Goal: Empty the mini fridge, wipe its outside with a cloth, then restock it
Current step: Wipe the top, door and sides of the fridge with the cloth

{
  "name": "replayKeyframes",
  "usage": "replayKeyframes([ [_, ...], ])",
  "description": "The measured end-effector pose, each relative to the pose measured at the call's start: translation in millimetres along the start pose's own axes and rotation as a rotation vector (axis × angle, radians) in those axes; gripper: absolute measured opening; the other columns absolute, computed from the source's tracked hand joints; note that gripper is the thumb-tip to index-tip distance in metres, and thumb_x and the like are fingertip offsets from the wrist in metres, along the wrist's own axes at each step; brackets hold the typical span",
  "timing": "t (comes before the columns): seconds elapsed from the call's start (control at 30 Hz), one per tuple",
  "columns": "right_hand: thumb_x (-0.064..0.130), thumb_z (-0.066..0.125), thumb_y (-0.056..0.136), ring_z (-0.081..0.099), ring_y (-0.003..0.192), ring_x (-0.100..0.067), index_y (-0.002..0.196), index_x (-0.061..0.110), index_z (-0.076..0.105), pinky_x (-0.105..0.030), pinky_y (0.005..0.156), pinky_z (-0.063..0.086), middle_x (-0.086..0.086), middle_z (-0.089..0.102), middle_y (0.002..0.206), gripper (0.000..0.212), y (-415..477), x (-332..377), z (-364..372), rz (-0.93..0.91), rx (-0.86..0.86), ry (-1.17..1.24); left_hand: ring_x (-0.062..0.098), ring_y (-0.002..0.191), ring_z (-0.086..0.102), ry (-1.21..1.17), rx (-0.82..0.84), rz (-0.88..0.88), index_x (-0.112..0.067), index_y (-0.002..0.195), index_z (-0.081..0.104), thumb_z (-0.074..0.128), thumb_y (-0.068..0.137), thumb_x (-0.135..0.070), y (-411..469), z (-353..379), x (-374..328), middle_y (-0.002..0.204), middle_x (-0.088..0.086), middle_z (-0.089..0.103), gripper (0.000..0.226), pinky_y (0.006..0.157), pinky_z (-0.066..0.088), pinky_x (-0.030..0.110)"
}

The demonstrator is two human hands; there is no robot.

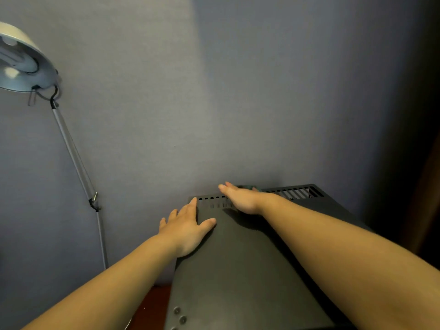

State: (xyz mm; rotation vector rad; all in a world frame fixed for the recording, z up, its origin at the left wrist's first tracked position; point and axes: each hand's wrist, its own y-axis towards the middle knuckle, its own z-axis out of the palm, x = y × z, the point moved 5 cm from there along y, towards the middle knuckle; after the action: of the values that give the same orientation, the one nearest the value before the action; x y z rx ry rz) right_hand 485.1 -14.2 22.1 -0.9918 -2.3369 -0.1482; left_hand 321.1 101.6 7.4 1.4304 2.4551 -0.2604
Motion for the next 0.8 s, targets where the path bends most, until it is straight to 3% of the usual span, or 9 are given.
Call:
replayKeyframes([
  [0.07,0.091,0.010,0.073,-0.007,0.155,-0.023,0.157,0.047,0.005,-0.054,0.123,-0.006,0.013,0.001,0.168,0.095,3.0,5.4,3.7,-0.007,0.046,0.067,0.030,0.154,0.011,-0.032,-0.002,0.006,-0.031,0.160,-0.009,0.033,0.090,-0.078,0.3,0.8,1.6,0.169,-0.004,0.012,0.094,0.122,0.015,0.056],
  [0.2,0.073,0.017,0.097,0.010,0.155,-0.022,0.159,0.035,0.015,-0.050,0.125,0.005,0.006,0.013,0.168,0.073,5.2,24.0,8.2,-0.051,0.095,0.195,0.027,0.154,0.016,-0.107,0.008,0.008,-0.034,0.157,-0.019,0.037,0.090,-0.077,2.8,3.9,6.7,0.168,-0.002,0.015,0.098,0.120,0.020,0.053],
  [0.4,0.084,0.020,0.085,0.026,0.151,-0.024,0.155,0.024,0.036,-0.048,0.122,0.017,-0.002,0.031,0.163,0.094,31.7,62.4,32.5,-0.077,0.188,0.177,0.024,0.155,0.011,-0.217,-0.010,-0.023,-0.036,0.153,-0.027,0.039,0.084,-0.081,5.5,8.0,12.3,0.169,-0.001,0.008,0.106,0.122,0.018,0.053],
  [0.47,0.075,0.019,0.095,0.037,0.145,-0.026,0.152,0.015,0.042,-0.039,0.114,0.027,-0.006,0.041,0.157,0.086,38.0,68.3,32.7,-0.106,0.211,0.212,0.023,0.155,0.009,-0.227,-0.021,-0.040,-0.035,0.153,-0.027,0.040,0.082,-0.081,6.1,7.8,12.8,0.170,-0.001,0.005,0.108,0.122,0.018,0.052],
  [0.53,0.067,0.018,0.101,0.038,0.143,-0.024,0.152,0.013,0.041,-0.035,0.102,0.026,-0.003,0.041,0.157,0.077,39.0,72.2,31.0,-0.128,0.230,0.244,0.023,0.155,0.008,-0.221,-0.030,-0.057,-0.034,0.154,-0.026,0.040,0.081,-0.082,6.4,7.1,13.2,0.170,-0.001,0.004,0.109,0.122,0.017,0.052],
  [0.63,0.064,0.018,0.103,0.041,0.139,-0.023,0.152,0.014,0.041,-0.033,0.099,0.026,-0.001,0.040,0.158,0.074,35.0,74.1,31.3,-0.146,0.252,0.249,0.023,0.156,0.008,-0.207,-0.031,-0.088,-0.031,0.154,-0.025,0.042,0.084,-0.080,5.1,6.2,12.5,0.170,-0.001,0.004,0.109,0.122,0.017,0.052],
  [0.73,0.064,0.019,0.103,0.045,0.131,-0.020,0.151,0.015,0.045,-0.034,0.103,0.028,0.000,0.042,0.156,0.073,25.6,74.4,31.4,-0.156,0.259,0.234,0.024,0.155,0.010,-0.194,-0.027,-0.125,-0.030,0.155,-0.024,0.042,0.082,-0.080,4.1,5.6,11.2,0.170,0.001,0.007,0.110,0.122,0.019,0.052],
  [0.8,0.065,0.021,0.102,0.043,0.135,-0.020,0.150,0.015,0.046,-0.037,0.113,0.027,0.001,0.041,0.157,0.074,16.0,74.4,31.6,-0.153,0.273,0.244,0.025,0.155,0.012,-0.193,-0.022,-0.136,-0.029,0.156,-0.023,0.042,0.083,-0.076,3.2,4.5,11.5,0.169,0.002,0.008,0.109,0.121,0.020,0.052],
])
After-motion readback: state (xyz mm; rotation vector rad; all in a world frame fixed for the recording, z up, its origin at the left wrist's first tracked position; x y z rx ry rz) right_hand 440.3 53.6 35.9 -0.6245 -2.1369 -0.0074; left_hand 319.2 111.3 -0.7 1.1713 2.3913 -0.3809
